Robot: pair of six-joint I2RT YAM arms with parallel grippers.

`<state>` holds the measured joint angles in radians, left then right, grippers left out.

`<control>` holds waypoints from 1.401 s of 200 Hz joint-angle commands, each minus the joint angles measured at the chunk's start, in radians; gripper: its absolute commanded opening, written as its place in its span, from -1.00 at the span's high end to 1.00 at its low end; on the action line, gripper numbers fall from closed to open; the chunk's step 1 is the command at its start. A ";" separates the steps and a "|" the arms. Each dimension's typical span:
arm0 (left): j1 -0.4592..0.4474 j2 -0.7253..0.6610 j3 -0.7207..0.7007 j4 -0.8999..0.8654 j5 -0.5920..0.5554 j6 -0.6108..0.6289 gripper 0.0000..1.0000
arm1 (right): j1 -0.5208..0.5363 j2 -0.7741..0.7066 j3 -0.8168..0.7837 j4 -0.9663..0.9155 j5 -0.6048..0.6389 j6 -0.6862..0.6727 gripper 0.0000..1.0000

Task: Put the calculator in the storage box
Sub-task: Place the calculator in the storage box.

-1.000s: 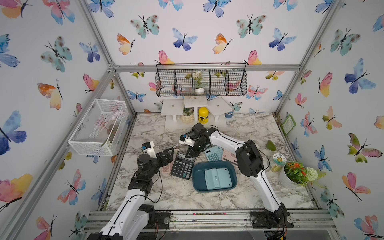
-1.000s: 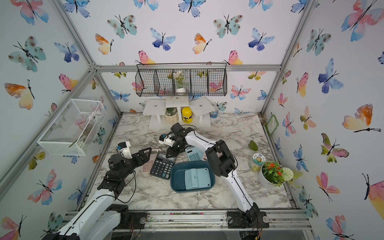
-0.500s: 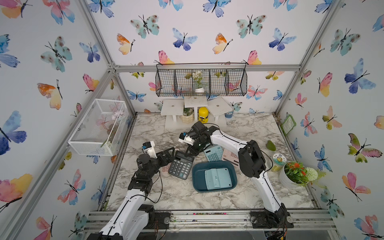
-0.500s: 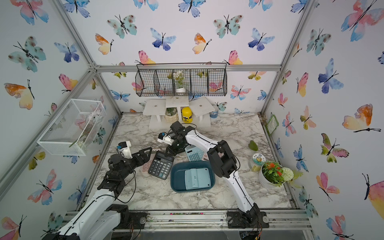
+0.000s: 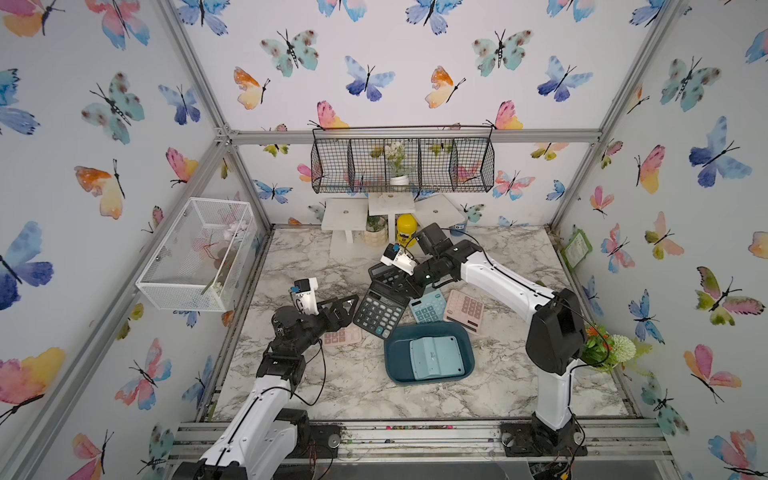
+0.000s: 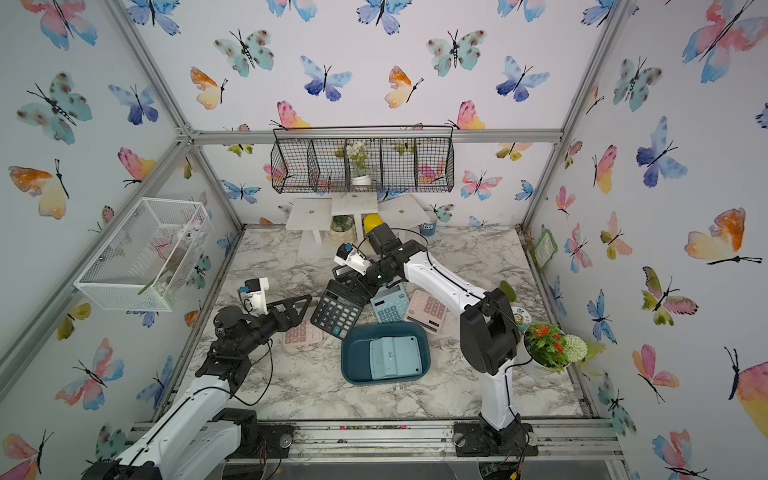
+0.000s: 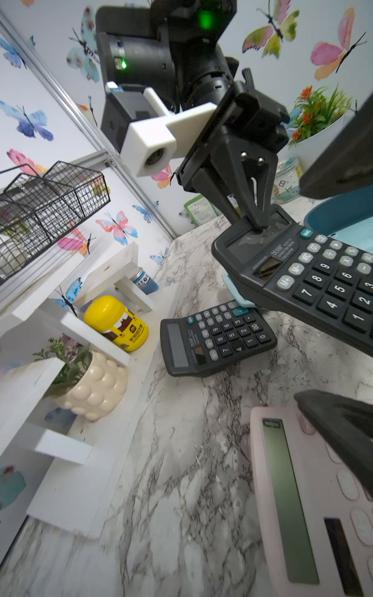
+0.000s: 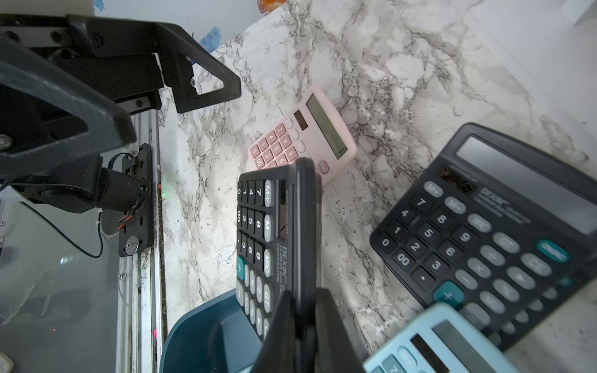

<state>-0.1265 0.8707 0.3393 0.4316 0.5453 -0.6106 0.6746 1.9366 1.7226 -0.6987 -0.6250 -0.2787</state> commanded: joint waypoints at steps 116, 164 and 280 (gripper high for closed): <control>-0.240 0.359 0.201 0.137 0.386 -0.009 -0.49 | -0.137 -0.214 -0.123 -0.064 -0.205 -0.052 0.96; -0.240 0.347 0.216 0.041 0.297 0.049 -0.99 | -0.139 -0.229 -0.129 -0.064 -0.227 -0.053 0.96; -0.242 0.377 0.251 -0.031 0.243 0.099 -0.93 | -0.139 -0.203 -0.106 -0.076 -0.250 -0.049 0.95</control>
<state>-0.3614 1.1400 0.5568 0.3161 0.5758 -0.4988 0.5316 1.7447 1.5959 -0.7517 -0.7982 -0.3260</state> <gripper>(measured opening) 0.992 0.121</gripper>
